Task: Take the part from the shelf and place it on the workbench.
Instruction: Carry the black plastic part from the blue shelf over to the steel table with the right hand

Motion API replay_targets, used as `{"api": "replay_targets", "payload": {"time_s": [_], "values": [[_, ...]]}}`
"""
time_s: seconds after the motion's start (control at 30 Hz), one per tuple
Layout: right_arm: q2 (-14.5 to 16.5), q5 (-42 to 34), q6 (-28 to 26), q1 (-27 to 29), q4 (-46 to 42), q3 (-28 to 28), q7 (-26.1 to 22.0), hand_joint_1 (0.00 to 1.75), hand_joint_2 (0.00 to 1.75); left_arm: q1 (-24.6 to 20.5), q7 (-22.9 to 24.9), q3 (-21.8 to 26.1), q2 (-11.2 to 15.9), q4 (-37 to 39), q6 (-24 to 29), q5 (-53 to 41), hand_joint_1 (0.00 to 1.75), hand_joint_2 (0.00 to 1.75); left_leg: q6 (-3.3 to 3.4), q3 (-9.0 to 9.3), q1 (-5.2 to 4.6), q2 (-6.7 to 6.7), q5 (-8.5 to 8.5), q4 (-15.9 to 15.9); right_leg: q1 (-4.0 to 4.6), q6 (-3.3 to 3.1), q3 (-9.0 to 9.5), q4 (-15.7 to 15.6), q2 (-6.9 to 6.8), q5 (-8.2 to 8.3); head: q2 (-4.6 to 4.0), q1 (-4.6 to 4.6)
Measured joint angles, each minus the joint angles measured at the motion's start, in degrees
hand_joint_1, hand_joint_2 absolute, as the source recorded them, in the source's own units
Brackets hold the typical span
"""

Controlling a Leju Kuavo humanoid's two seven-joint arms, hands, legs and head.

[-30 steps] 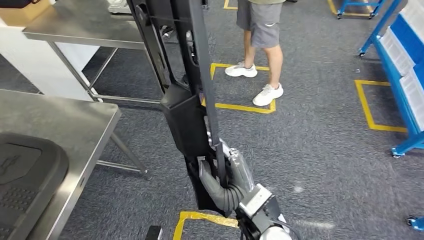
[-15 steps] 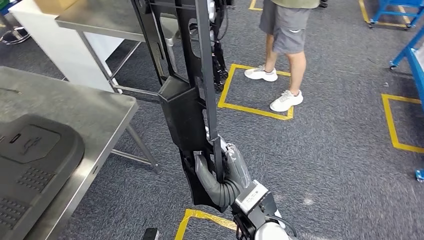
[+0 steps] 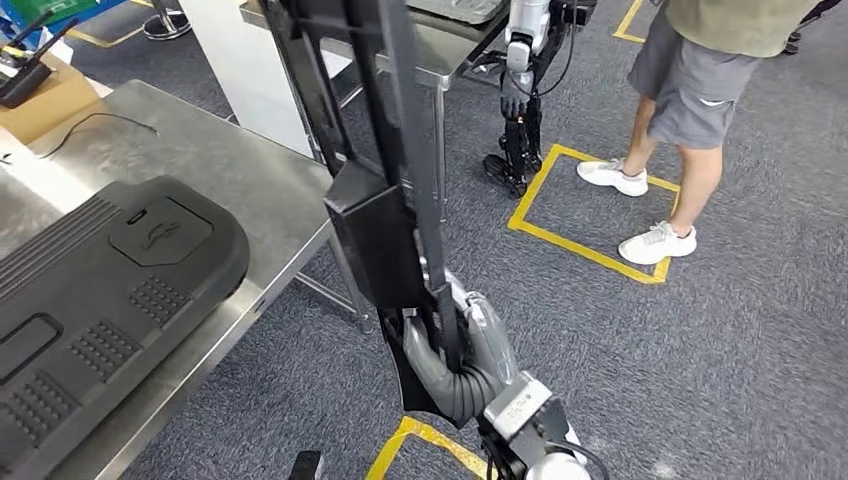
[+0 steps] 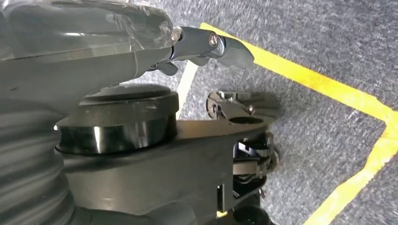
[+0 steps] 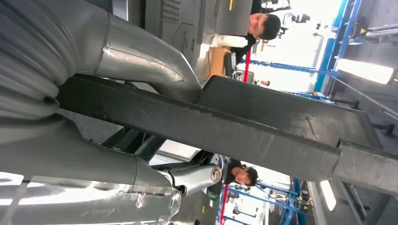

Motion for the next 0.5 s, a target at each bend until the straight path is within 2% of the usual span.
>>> {"api": "replay_targets", "payload": {"time_s": [0.03,0.07,0.1,0.13,0.17,0.2,0.23,0.27,0.3,0.33,0.37,0.4,0.47,0.5], "values": [[0.0,0.3,0.1,0.0,0.0,0.0,0.1,1.75,1.75,0.1,0.0,0.0,0.0,0.0,-0.5,0.2,0.0,1.75,-0.24,-0.12,0.14,-0.52,0.06,0.0,0.06,-0.44,0.0,0.0,-0.62,0.03,0.0,-0.15],[0.0,0.7,0.3,-0.1,0.0,0.0,0.3,1.75,1.75,0.2,-0.1,0.0,0.0,0.0,-0.9,0.3,0.0,1.75,-0.52,-0.2,0.15,-0.22,-0.08,0.2,0.12,-0.83,0.14,-0.1,-1.26,0.05,0.0,-0.29],[0.0,1.2,0.5,-0.2,-0.1,0.0,0.5,1.75,1.75,0.2,-0.1,0.0,0.0,0.0,-1.2,0.4,0.0,1.75,-0.81,-0.56,0.08,0.7,-0.62,1.1,0.12,-1.23,0.31,-0.3,-1.96,0.05,0.0,-0.66],[0.1,1.8,0.7,-0.3,-0.2,0.0,0.7,1.75,1.75,0.2,-0.1,0.0,0.0,0.0,-1.1,0.5,0.0,1.75,-1.09,-1.35,0.0,2.07,-1.64,3.0,0.11,-1.55,0.49,-0.5,-2.75,0.04,0.0,-1.08],[0.1,2.3,0.9,-0.4,-0.3,0.0,1.0,1.75,1.75,0.1,-0.1,0.0,0.0,0.0,-1.0,0.5,0.0,1.75,-1.32,-2.63,-0.07,3.75,-3.06,5.8,0.25,-1.81,0.65,-0.6,-3.54,-0.05,0.0,-1.51],[0.1,2.7,1.2,-0.4,-0.3,0.0,1.2,1.75,1.75,0.1,-0.1,0.0,0.0,0.0,-0.9,0.6,0.0,1.75,-1.49,-4.36,-0.04,4.88,-4.6,9.2,0.39,-2.02,0.77,-0.6,-4.36,-0.17,0.0,-1.94],[0.1,2.9,1.4,-0.4,-0.3,0.0,1.4,1.75,1.75,0.0,-0.1,0.0,0.0,0.0,-0.7,0.7,0.0,1.75,-1.57,-6.02,0.02,5.48,-5.77,12.5,0.54,-2.16,0.86,-0.6,-5.19,-0.3,0.0,-2.12],[0.1,3.1,1.7,-0.4,-0.3,0.0,1.5,1.75,1.75,0.0,-0.1,0.0,0.0,0.0,-0.6,0.8,0.0,1.75,-1.55,-7.08,0.05,5.82,-6.14,14.5,0.66,-2.25,0.98,-0.6,-6.03,-0.45,0.0,-2.29],[0.1,3.3,1.9,-0.4,-0.4,0.0,1.7,1.75,1.75,0.1,-0.1,0.0,0.0,0.0,-0.5,0.9,0.0,1.75,-1.41,-7.23,0.02,6.06,-5.56,14.6,0.77,-2.27,1.15,-0.6,-6.82,-0.61,0.0,-2.53],[0.1,3.4,2.1,-0.5,-0.4,0.0,1.7,1.75,1.75,0.1,-0.1,0.0,0.1,0.0,-0.4,0.9,0.0,1.75,-1.11,-6.31,-0.07,6.34,-4.08,12.7,0.9,-2.27,1.4,-0.6,-7.56,-0.79,0.0,-2.82],[0.1,3.5,2.3,-0.5,-0.4,0.0,1.8,1.75,1.75,0.1,0.0,0.0,0.1,0.0,-0.4,0.9,0.0,1.75,-0.62,-4.53,-0.29,7.06,-2.07,9.1,1.02,-2.24,1.74,-0.6,-8.27,-0.99,0.0,-3.15],[0.1,3.6,2.3,-0.6,-0.5,0.0,1.8,1.75,1.75,0.2,0.0,0.0,0.1,0.0,-0.3,1.0,0.0,1.75,-0.06,-2.72,-0.66,8.37,-0.62,5.4,1.17,-2.18,2.08,-0.7,-8.93,-1.19,0.0,-3.37],[0.1,3.7,2.4,-0.8,-0.6,0.0,1.9,1.75,1.75,0.2,0.1,0.0,0.1,0.0,-0.3,1.0,0.0,1.75,0.81,-0.59,-1.42,10.34,0.75,0.6,1.34,-1.9,2.57,-0.9,-10.22,-1.49,0.0,-3.54],[0.1,3.7,2.5,-0.8,-0.7,0.0,1.9,1.75,1.75,0.2,0.1,0.0,0.1,0.0,-0.3,1.0,0.0,1.75,1.02,-0.51,-1.69,10.59,0.58,0.0,1.36,-1.68,2.73,-1.0,-10.84,-1.57,0.0,-3.53]]}}
